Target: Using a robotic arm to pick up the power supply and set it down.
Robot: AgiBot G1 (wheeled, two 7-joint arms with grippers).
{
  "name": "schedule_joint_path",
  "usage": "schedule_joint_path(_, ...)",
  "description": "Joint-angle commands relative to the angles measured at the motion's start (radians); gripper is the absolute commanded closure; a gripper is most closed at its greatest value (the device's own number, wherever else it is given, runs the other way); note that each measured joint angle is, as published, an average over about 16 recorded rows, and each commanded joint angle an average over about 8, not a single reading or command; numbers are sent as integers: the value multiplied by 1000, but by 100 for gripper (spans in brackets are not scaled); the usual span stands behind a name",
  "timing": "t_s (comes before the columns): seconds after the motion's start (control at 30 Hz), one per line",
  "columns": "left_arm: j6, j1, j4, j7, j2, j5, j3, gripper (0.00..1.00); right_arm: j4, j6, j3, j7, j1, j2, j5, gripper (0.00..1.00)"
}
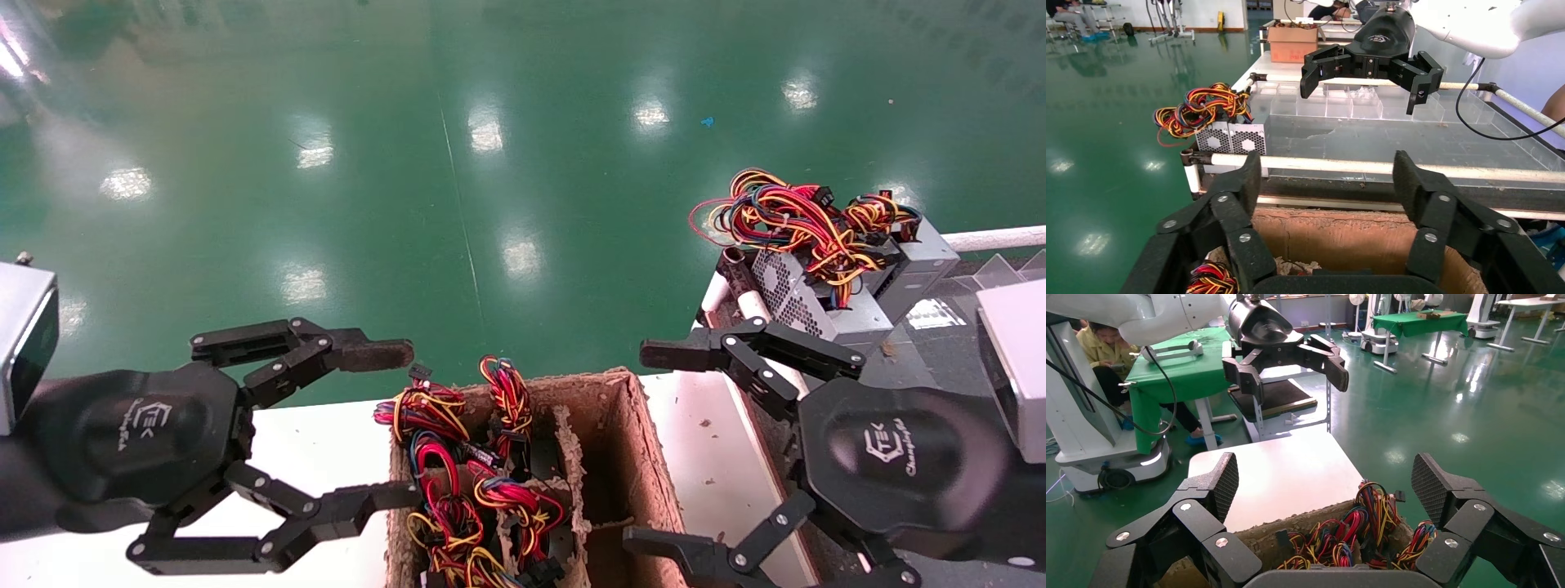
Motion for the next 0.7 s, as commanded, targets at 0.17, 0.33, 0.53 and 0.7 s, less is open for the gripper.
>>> schedule_joint_path(0.17, 0, 0, 0, 0, 0, 0, 0, 100, 0, 0, 0, 0, 0, 0, 0, 0)
schedule_joint_path(0.33, 0, 0, 0, 0, 0, 0, 0, 100, 0, 2, -1, 0, -1, 0, -2, 0)
schedule_joint_path(0.53, 0, 0, 0, 0, 0, 0, 0, 100, -1, 33, -19, 14, -5, -11, -39, 0)
schedule_joint_path(0.7, 0, 0, 0, 0, 0, 0, 0, 100, -4, 75, -54, 49, -6, -28, -102, 0)
